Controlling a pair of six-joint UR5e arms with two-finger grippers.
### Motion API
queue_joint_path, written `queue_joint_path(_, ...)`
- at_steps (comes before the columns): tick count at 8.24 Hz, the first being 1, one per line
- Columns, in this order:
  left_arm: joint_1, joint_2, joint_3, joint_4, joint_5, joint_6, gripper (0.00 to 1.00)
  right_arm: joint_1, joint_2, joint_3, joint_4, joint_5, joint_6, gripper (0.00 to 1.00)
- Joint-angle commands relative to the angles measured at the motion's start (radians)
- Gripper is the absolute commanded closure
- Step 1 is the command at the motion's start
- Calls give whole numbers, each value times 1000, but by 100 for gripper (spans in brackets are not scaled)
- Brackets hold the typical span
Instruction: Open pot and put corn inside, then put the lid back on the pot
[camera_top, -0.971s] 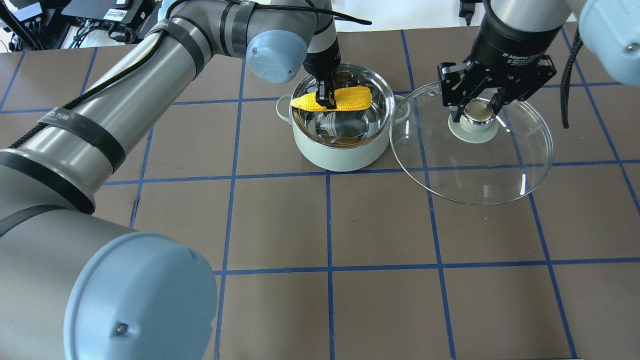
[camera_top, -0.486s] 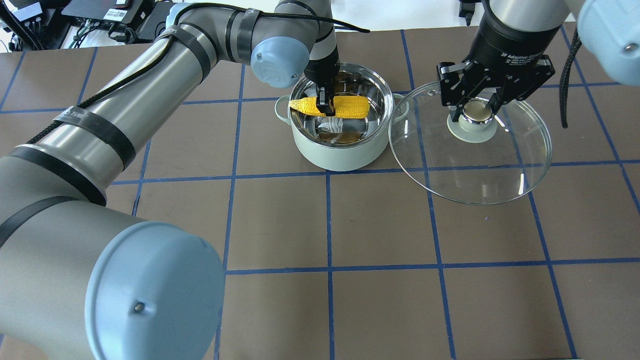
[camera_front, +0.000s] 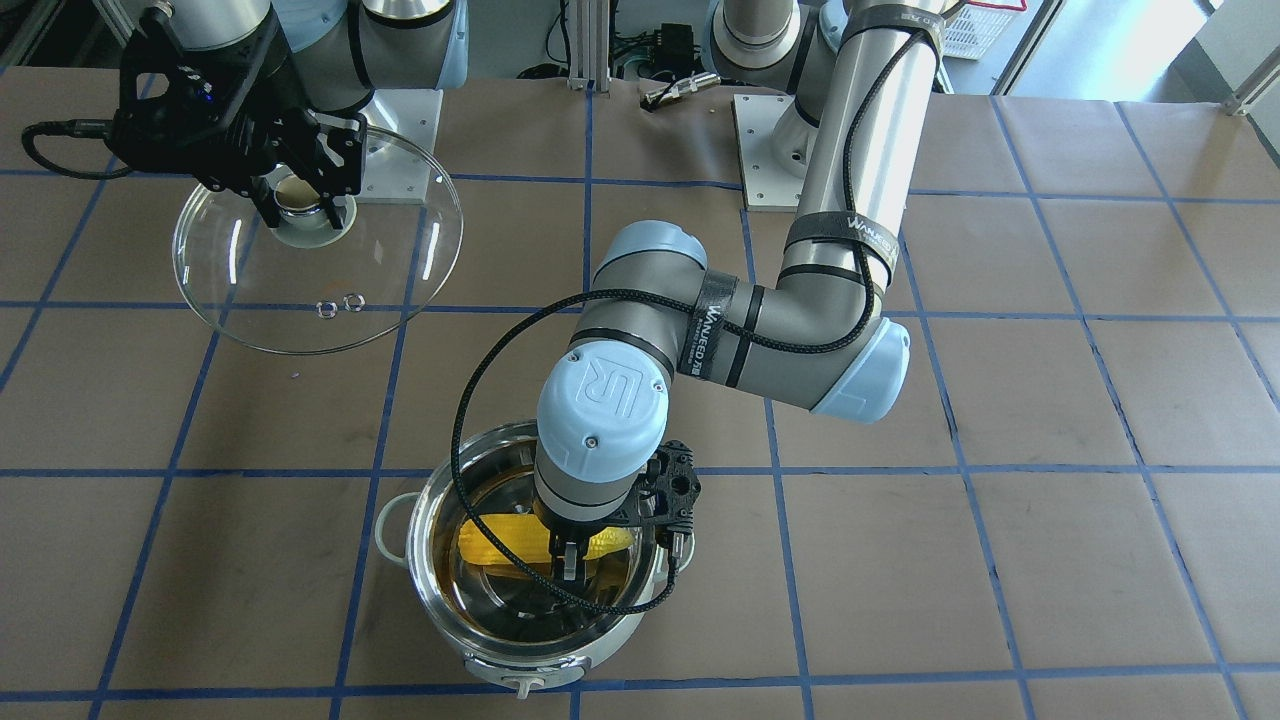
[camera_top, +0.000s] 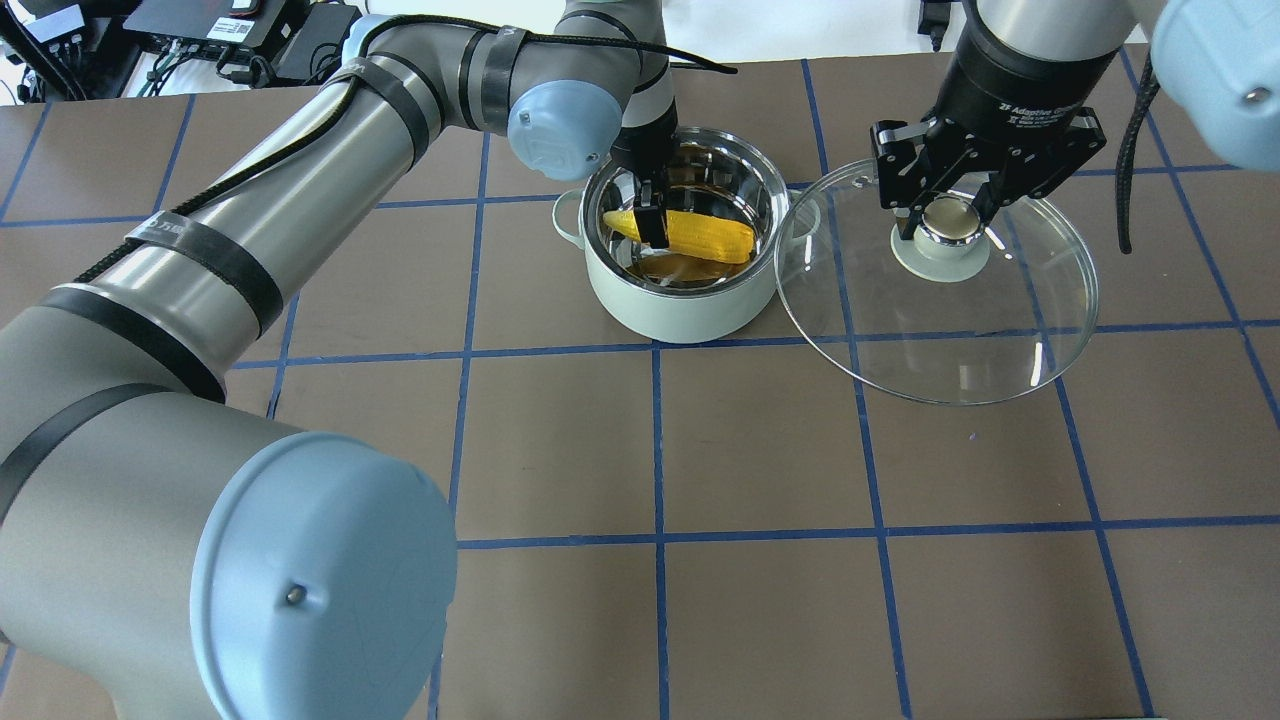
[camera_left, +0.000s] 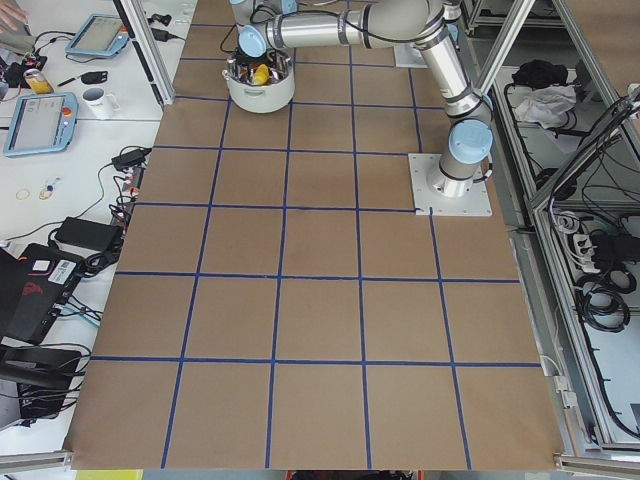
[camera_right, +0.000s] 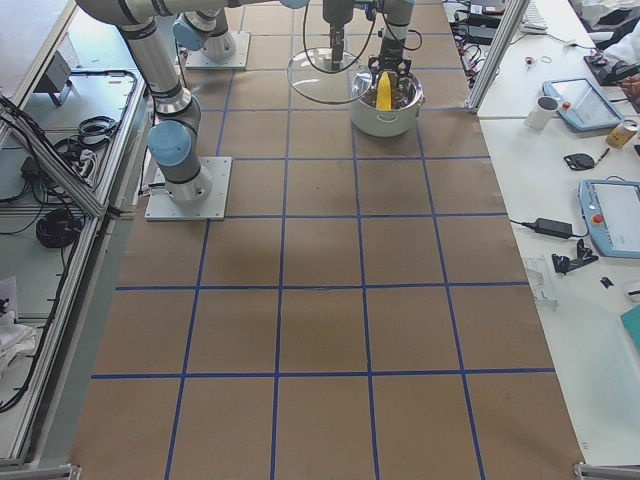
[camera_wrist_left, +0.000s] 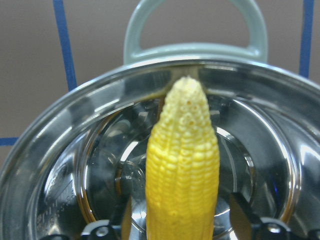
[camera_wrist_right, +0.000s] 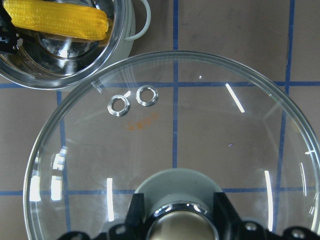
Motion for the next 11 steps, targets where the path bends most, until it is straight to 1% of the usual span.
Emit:
queue_joint_path(1,-2,26,3,-3,2,-9,6,0,2,0,-6,-2,-4,65)
queue_joint_path(2,-2,63,3,-17,0,-6,6,0,2,0,-5,-5,-14,65)
queue_joint_path(3,0,132,3,-40,-4,7,6,0,2,0,-5,-5,-15,65)
queue_joint_path(4,33,219,1,-122,-5,74,7,0,2,0,-5,-5,-17,65)
queue_joint_path(5,114,288,1,-235,-5,127,8,0,2,0,-5,-5,-17,65)
queue_joint_path(6,186,324,-3,-257,-6,179,7,0,2,0,-5,-7,-18,65)
queue_joint_path(7,245,333,-9,-270,-5,255,7,0,2,0,-3,-7,-18,65)
queue_joint_path(8,283,339,-11,-308,0,303,7,0,2,0,-3,-7,-18,65)
queue_joint_path(9,314,355,-8,-371,76,427,0,0,0,0,-1,-1,-8,65)
queue_joint_path(10,349,400,-11,-402,124,543,0,0,2,0,-1,-4,-9,65)
queue_joint_path(11,380,442,-12,-469,126,596,0,0,2,0,-1,-4,-14,65)
